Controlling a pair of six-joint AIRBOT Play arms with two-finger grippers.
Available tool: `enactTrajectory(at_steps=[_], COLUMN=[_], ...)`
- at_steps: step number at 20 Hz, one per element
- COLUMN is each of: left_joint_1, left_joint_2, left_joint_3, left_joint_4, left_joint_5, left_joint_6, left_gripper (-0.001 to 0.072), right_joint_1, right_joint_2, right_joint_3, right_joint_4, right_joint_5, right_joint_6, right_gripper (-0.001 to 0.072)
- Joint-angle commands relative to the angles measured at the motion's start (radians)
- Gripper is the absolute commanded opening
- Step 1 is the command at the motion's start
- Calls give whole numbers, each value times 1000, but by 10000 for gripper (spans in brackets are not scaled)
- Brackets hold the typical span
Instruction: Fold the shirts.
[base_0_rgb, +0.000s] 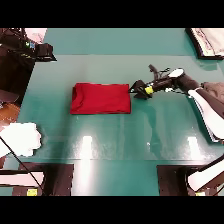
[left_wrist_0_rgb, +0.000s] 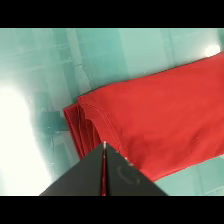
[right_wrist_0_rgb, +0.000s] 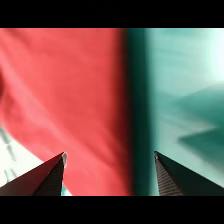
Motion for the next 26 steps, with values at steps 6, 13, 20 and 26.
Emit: enactTrajectory(at_steps=[6,13,20,26], left_joint_1=[1,-62,-192,-277], left_joint_2=[0,0,0,0], left_joint_3=[0,0,0,0], left_joint_4=[-7,-78,-79,-79], left_joint_5=[-6,-8,19,77], left_joint_6=[0,0,0,-2], left_gripper=[24,24,24,24], right_joint_1=[183,113,-304,-765], right_joint_2=[-153,-92,257,437], right_joint_3=[141,192,89,-87], right_joint_4=[111,72,-110,-107], right_joint_5=[-23,-24,-42,-125], right_joint_6=[-13,-35,-11,-11], right_gripper=[480,15,14,14])
